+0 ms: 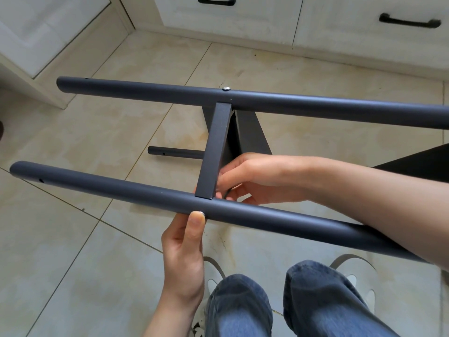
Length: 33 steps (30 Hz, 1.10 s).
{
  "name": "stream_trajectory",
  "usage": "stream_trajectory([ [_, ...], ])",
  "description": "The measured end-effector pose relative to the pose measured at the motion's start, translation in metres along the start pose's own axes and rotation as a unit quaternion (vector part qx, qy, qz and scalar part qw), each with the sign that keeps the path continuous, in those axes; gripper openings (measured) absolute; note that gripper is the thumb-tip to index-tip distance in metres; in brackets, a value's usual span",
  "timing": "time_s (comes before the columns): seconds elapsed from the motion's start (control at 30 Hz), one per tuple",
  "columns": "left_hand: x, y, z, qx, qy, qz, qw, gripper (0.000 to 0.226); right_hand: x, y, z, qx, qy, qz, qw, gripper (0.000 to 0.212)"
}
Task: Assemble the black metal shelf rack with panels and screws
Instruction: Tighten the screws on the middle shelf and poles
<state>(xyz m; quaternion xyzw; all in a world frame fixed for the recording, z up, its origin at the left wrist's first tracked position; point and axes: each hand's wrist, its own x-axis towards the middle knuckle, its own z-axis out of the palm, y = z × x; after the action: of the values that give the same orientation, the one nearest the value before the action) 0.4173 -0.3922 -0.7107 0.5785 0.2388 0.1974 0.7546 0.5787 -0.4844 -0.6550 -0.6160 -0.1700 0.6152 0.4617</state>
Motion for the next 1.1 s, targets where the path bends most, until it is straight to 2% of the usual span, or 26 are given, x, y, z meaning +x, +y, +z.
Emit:
stream_trajectory([
  [0.07,0.0002,-0.0005,-0.0004,0.001,0.003,-0.001,1.0,0.058,0.0006,0.001,0.0003,-0.019,-0.001,-0.006,1.0,0.024],
  [0.17,0.0006,-0.0014,-0.0009,0.005,0.009,0.0,1.0,0.059,0.001,0.0009,0.0009,-0.051,0.019,-0.009,0.998,0.035],
  [0.37,0.0002,-0.0017,-0.0016,0.012,0.008,-0.001,1.0,0.058,-0.0004,0.0015,0.0011,-0.003,-0.005,-0.013,1.0,0.023],
  [0.9,0.0,-0.0002,-0.0009,0.005,0.009,-0.003,1.0,0.057,-0.002,-0.0023,0.0064,-0.036,0.043,-0.004,0.998,0.031],
  [1.1,-0.0003,0.0,-0.001,0.009,0.004,-0.004,1.0,0.057,-0.0039,-0.0014,0.0014,0.007,0.003,-0.02,1.0,0.029],
])
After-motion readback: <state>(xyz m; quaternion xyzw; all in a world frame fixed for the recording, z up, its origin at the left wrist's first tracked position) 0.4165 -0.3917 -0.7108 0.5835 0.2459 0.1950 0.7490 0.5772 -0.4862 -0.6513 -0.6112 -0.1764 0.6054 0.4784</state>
